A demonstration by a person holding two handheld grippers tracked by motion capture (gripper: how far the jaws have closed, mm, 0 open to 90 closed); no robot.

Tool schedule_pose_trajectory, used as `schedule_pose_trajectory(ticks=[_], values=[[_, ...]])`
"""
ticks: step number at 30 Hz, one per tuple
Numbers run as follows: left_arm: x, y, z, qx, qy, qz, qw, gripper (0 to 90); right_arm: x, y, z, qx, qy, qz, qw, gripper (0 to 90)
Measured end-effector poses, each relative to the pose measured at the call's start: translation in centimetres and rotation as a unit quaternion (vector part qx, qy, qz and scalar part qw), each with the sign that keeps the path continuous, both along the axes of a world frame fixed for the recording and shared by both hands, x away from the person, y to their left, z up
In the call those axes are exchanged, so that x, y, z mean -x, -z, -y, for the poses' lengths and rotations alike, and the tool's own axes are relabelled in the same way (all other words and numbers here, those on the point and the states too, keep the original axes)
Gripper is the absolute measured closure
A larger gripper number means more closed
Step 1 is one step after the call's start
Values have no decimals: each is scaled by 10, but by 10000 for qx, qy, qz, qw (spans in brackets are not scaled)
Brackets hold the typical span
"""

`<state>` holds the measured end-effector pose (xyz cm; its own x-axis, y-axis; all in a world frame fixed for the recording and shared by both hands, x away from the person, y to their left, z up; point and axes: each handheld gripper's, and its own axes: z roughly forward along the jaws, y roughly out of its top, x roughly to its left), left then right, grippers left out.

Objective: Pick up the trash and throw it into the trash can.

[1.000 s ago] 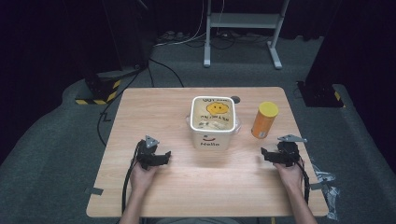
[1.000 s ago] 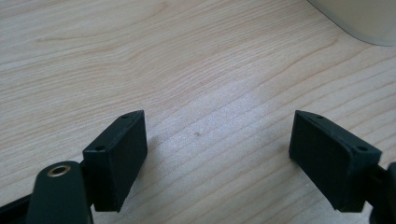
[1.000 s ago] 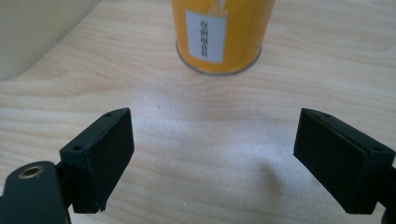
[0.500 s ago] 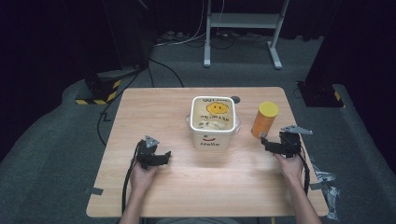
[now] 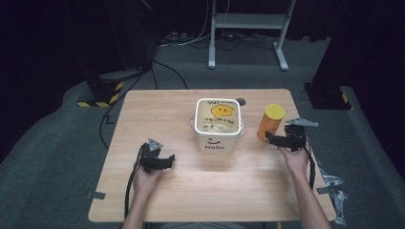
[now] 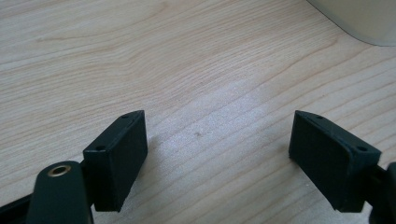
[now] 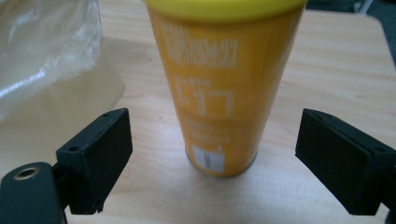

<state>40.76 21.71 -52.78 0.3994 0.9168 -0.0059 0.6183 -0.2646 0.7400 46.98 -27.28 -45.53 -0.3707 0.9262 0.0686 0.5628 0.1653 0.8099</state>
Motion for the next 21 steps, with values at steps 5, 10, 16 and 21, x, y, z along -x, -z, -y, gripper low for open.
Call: schedule_pose_trajectory(ticks=[5, 10, 16, 21], values=[[0, 0, 0, -2, 1, -1, 10000, 197, -10, -6, -5, 12, 14, 102, 9999, 103], [0, 0, 0, -4, 4, -1, 10000, 197, -16, -5, -5, 27, 75, 69, 9999, 102], [0, 0, 0, -1, -3, -3, 10000, 197, -22, -10, -8, -44, 77, 168, 9998, 102], [0, 0, 0, 2, -4, 0, 10000, 197, -29, -13, -10, -29, 79, 198, 9998, 102]])
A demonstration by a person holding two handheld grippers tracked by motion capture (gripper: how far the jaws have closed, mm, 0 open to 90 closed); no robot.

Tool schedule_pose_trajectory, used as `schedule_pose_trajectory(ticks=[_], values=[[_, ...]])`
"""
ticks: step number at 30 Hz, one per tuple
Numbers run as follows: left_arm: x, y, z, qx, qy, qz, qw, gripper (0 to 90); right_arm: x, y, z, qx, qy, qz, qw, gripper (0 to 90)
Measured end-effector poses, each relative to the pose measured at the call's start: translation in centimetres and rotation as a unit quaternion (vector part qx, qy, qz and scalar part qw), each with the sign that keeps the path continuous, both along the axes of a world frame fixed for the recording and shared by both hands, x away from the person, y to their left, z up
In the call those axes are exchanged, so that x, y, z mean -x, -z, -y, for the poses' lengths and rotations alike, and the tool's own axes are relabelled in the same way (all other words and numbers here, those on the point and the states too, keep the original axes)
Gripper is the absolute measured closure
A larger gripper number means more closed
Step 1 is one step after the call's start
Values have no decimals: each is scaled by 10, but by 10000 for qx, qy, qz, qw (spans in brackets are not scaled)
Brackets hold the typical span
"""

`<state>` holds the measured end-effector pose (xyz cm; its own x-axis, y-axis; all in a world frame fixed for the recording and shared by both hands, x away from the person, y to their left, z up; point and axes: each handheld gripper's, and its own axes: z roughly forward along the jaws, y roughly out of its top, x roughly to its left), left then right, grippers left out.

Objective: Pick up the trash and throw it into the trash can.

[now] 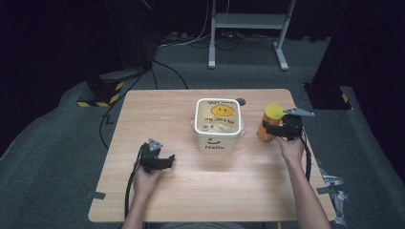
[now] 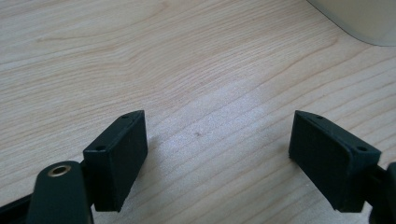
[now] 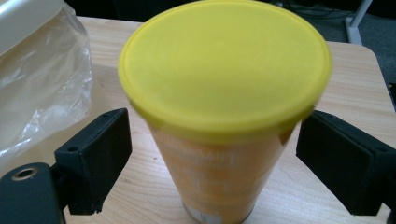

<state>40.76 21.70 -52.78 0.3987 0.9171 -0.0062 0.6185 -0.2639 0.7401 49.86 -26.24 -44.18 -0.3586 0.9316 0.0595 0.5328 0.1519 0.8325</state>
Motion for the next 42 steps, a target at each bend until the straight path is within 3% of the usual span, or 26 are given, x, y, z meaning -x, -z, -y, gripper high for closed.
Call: schedule_pose_trajectory(ticks=[8, 11, 24, 33, 42], values=[[0, 0, 0, -4, 2, -2, 10000, 197, -9, 0, -2, -21, 11, 29, 10000, 139], [0, 0, 0, -7, 6, -1, 10000, 197, -9, 0, -4, -72, 55, 123, 9999, 216], [0, 0, 0, -6, 7, 0, 10000, 197, -5, -5, -7, 117, -10, 275, 9996, 239], [0, 0, 0, -2, 1, -2, 10000, 197, 2, -21, -6, 133, -164, 218, 9995, 240], [0, 0, 0, -6, 6, -1, 10000, 197, 9, -39, -4, -12, -342, 193, 9992, 241]])
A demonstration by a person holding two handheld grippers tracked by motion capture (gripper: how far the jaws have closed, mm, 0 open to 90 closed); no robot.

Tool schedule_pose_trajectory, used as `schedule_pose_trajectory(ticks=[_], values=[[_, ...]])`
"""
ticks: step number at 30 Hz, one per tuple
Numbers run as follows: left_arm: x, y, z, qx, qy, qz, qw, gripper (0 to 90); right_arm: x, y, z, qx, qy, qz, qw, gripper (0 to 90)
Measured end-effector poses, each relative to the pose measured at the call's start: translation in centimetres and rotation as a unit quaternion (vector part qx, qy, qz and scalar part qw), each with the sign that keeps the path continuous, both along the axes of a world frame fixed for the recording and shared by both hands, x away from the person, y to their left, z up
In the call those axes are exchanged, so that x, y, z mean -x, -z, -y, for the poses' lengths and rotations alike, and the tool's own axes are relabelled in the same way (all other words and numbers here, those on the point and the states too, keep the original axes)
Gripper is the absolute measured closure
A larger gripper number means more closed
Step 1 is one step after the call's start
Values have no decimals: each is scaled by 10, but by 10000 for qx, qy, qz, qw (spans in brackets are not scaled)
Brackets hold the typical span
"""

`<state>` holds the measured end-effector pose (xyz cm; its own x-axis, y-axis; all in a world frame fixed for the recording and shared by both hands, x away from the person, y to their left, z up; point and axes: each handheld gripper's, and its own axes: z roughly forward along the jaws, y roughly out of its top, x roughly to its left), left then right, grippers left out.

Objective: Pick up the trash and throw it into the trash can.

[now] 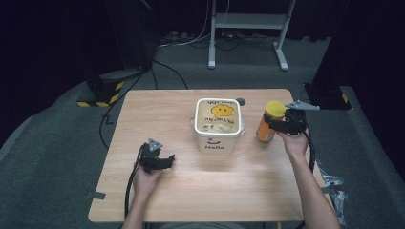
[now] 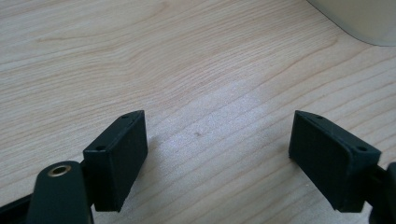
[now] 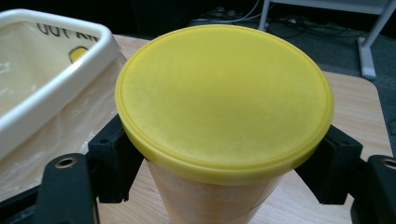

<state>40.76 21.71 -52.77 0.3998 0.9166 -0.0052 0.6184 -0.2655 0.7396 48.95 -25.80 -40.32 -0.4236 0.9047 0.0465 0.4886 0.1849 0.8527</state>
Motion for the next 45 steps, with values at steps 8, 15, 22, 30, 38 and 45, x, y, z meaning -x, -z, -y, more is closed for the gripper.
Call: schedule_pose_trajectory(ticks=[8, 15, 22, 30, 38, 45], values=[[0, 0, 0, -2, 5, 2, 10000, 197, 7, -24, -6, -55, -234, 119, 9996, 241], [0, 0, 0, 2, -1, 2, 10000, 197, 12, -44, -12, -85, -460, 218, 9987, 241], [0, 0, 0, 0, 3, 2, 10000, 197, 14, -62, -22, -24, -695, 328, 9970, 241], [0, 0, 0, -7, 4, -3, 10000, 197, 13, -76, -33, 37, -852, 448, 9954, 242], [0, 0, 0, -6, 4, -2, 10000, 197, 15, -92, -41, -49, -992, 560, 9935, 242], [0, 0, 0, -8, 5, -1, 10000, 197, 14, -101, -48, -124, -1134, 583, 9918, 242]])
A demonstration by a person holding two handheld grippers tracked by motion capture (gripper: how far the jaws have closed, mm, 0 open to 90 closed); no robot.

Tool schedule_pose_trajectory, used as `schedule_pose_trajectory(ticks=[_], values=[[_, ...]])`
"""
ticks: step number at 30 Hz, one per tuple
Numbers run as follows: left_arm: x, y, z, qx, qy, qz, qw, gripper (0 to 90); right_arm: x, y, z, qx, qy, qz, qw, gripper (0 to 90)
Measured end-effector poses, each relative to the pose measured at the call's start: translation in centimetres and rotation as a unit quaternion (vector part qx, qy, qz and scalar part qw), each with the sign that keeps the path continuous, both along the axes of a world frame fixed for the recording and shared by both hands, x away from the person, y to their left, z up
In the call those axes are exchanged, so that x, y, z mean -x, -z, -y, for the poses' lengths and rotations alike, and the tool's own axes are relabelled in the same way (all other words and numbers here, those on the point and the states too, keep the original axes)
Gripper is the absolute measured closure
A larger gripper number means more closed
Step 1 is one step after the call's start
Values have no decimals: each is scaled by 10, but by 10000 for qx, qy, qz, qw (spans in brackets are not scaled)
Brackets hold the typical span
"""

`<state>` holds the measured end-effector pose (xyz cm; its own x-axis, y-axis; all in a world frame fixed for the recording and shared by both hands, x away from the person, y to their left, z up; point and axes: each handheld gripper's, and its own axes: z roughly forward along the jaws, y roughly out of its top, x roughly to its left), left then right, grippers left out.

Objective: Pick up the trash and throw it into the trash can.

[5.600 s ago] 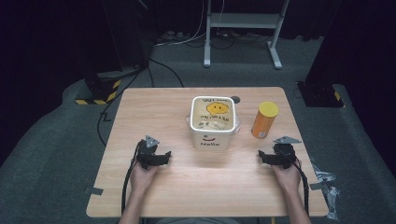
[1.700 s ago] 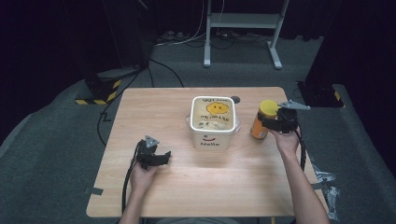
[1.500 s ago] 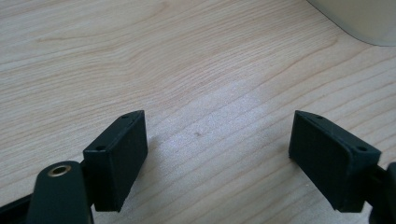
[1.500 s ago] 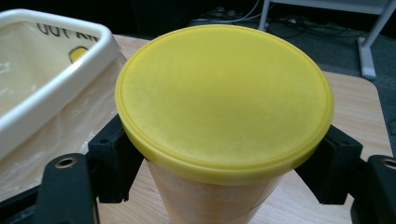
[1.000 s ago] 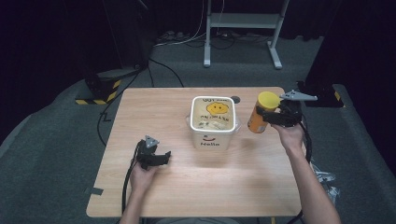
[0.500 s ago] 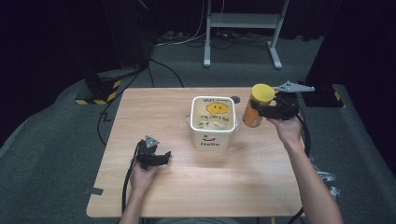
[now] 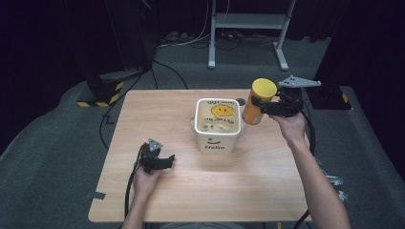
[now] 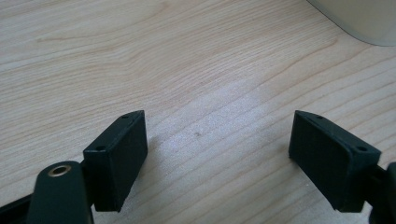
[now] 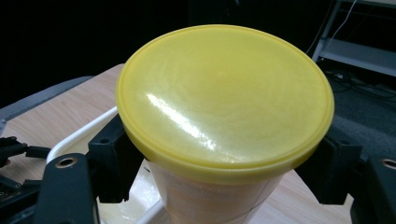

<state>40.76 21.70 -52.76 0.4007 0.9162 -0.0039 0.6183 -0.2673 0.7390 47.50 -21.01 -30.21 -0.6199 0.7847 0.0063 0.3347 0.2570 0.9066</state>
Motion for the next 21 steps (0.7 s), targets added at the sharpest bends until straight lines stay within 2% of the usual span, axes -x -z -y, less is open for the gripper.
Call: schedule_pose_trajectory(ticks=[8, 21], values=[[0, 0, 0, 1, -2, -2, 10000, 197, 1, -10, -10, -74, -173, 52, 9998, 242], [0, 0, 0, 3, -4, -2, 10000, 198, -1, -13, -25, -132, -379, 72, 9992, 242]])
